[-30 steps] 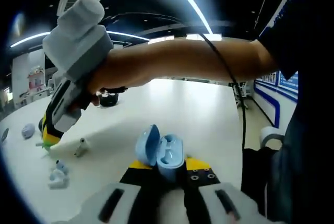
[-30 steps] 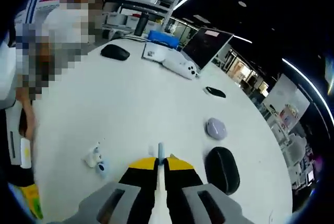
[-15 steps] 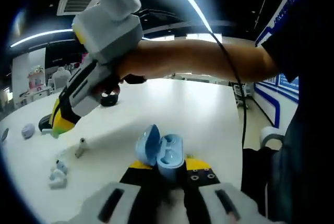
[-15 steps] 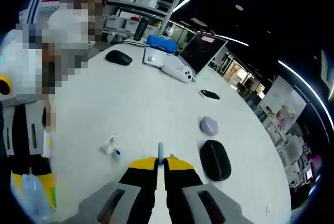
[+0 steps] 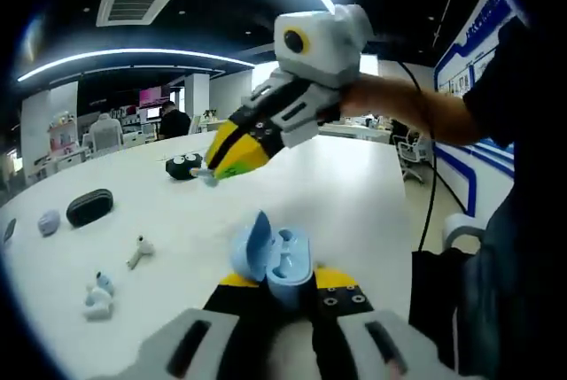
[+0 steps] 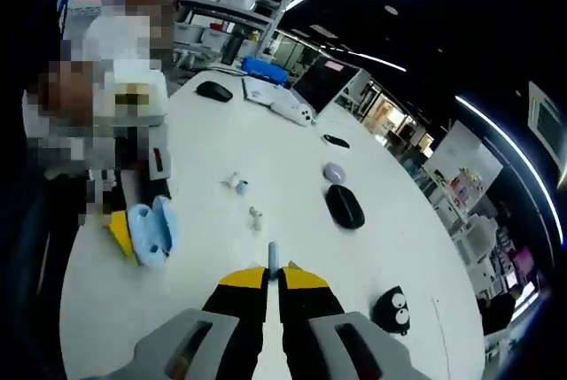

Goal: Pick up the earbuds from the table and place the earbuds into the earbud case

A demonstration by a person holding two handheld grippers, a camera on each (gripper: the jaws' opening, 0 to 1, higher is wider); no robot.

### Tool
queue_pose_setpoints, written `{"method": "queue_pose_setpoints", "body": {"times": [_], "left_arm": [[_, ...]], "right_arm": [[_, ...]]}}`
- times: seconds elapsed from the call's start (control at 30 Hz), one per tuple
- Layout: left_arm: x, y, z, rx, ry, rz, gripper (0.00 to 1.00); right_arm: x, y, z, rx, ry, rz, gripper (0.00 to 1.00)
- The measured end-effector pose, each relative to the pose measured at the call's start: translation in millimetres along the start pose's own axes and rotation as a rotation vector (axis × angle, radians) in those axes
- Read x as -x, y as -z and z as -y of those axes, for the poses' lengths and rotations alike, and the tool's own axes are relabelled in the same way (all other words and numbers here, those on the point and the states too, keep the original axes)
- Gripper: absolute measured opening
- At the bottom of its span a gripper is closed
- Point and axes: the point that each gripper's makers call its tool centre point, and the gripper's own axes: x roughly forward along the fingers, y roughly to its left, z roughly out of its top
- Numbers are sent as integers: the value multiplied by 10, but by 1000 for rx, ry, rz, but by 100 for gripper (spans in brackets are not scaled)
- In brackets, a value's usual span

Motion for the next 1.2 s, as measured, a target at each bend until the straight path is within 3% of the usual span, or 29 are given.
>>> {"method": "queue_pose_setpoints", "body": {"times": [0.23,0.4,0.87,1.0,1.2], "left_arm": [[-8,-7,4,0,-5,-3,19],[-22,-16,16,-3,-6,-9,19],[-52,-33,47,-3,-4,-19,19],[-59,-37,53,-2,-3,-22,19],[-62,-40,61,-2,-4,-29,19]], "right_arm": [[275,330,-259,4,30,-64,5],[376,451,-388,-64,35,-57,5],[314,531,-493,-162,14,-13,6],[282,556,-499,-194,18,18,14],[296,608,-450,-343,47,56,19]]}}
